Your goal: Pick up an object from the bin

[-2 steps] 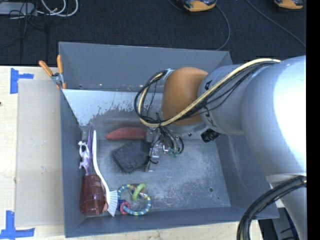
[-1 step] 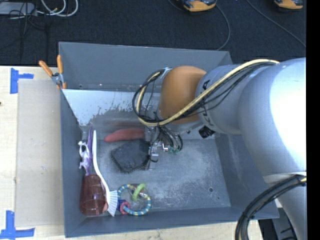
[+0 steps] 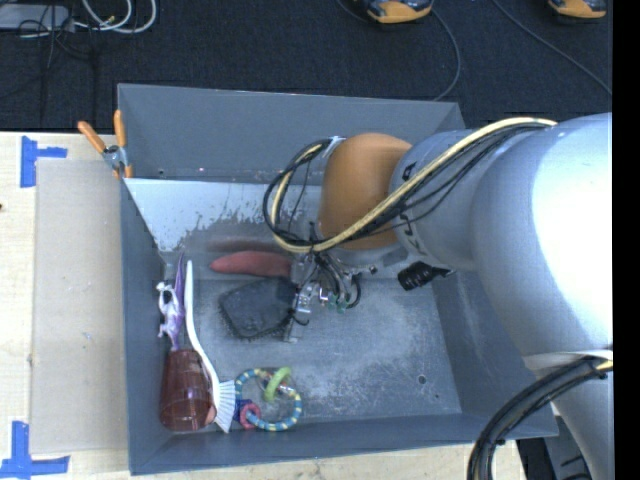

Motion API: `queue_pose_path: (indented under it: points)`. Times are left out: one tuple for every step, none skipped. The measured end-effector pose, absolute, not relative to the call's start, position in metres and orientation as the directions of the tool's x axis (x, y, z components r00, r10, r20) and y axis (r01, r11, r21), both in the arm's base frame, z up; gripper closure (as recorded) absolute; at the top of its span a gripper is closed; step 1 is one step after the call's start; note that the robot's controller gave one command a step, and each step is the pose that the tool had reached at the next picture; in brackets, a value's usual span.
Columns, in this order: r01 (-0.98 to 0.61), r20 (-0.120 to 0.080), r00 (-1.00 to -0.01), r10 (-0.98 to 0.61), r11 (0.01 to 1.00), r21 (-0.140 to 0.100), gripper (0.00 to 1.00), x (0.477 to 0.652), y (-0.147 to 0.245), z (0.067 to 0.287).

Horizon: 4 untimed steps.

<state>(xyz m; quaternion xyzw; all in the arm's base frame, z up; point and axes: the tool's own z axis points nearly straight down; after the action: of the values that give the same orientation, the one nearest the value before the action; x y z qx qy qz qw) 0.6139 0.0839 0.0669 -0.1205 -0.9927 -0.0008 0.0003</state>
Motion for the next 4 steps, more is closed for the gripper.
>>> queue_pose_path:
  points:
    - [0.399, 0.007, -0.917, 0.399, 0.917, -0.007, 1.00, 0.603, 0.087, 0.067]
    - [0.399, 0.007, -0.917, 0.399, 0.917, -0.007, 1.00, 0.603, 0.087, 0.067]
    - [0.439, 0.009, -0.899, 0.439, 0.899, -0.008, 0.00, 0.612, 0.088, 0.068]
    - [0.451, 0.013, -0.893, 0.451, 0.893, -0.011, 0.00, 0.614, 0.089, 0.068]
